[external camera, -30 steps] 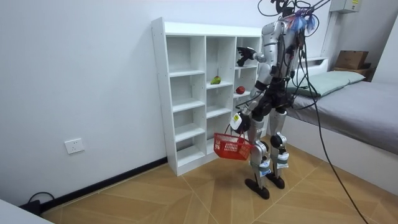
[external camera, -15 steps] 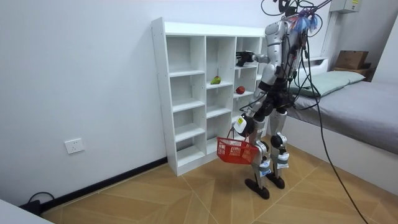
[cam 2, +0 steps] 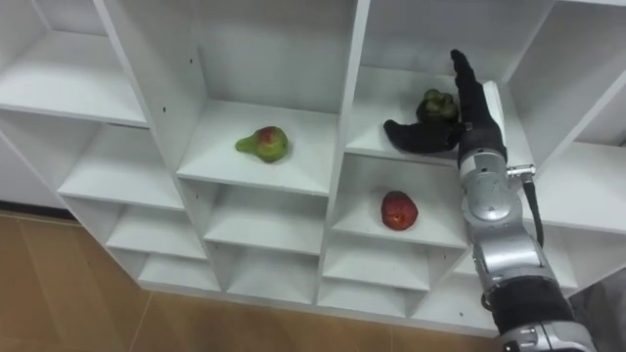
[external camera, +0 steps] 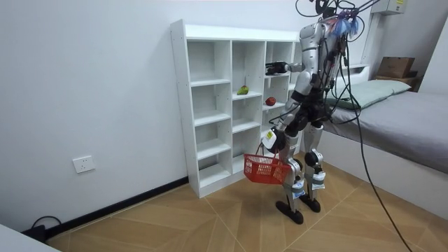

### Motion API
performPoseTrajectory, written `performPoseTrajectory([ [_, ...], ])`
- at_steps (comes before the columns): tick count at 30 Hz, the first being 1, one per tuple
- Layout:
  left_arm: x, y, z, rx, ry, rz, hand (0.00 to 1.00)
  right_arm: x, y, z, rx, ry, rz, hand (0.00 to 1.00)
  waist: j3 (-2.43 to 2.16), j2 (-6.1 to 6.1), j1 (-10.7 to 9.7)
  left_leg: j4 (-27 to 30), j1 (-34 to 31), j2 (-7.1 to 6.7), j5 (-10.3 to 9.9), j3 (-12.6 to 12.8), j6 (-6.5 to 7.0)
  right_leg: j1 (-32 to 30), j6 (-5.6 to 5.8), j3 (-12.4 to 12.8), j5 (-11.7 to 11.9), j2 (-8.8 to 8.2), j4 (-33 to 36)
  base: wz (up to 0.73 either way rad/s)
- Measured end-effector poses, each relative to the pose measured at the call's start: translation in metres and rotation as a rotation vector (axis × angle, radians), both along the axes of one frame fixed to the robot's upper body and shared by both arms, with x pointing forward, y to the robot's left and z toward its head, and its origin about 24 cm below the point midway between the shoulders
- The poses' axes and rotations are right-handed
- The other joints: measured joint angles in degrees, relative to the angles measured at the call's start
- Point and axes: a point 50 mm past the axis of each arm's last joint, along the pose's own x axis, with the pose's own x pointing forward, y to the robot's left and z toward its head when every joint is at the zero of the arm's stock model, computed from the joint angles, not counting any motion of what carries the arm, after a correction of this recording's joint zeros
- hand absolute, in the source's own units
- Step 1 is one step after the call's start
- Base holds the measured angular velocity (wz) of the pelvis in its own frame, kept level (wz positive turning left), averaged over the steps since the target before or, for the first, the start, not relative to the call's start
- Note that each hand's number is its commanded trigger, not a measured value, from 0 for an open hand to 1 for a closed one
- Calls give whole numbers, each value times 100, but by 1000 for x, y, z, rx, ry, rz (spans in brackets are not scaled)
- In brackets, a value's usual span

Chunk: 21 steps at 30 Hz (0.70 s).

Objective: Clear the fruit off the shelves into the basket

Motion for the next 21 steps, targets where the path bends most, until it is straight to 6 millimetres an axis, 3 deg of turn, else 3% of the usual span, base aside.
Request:
performPoseTrajectory([
  [13,7,-1,0,4,-4,-10,100,-2,-2,-6,33,12,2,0,24,7,-17,0,-1,1,-1,3,1,-3,0,8,0,1,5,0],
  [14,7,-1,0,4,-4,-11,100,-2,-2,-6,33,14,2,47,23,6,-17,0,-1,1,-1,3,1,-3,0,8,0,1,6,0],
  [16,7,-1,0,4,-2,-12,100,-2,-3,-8,32,19,0,100,21,2,-13,0,2,1,-1,2,1,0,0,6,0,1,8,0],
  [21,1,-2,-2,5,27,-14,100,-3,-8,-12,27,32,-27,100,20,-6,-3,-11,123,1,-11,-4,5,134,4,-2,-2,4,-5,0],
])
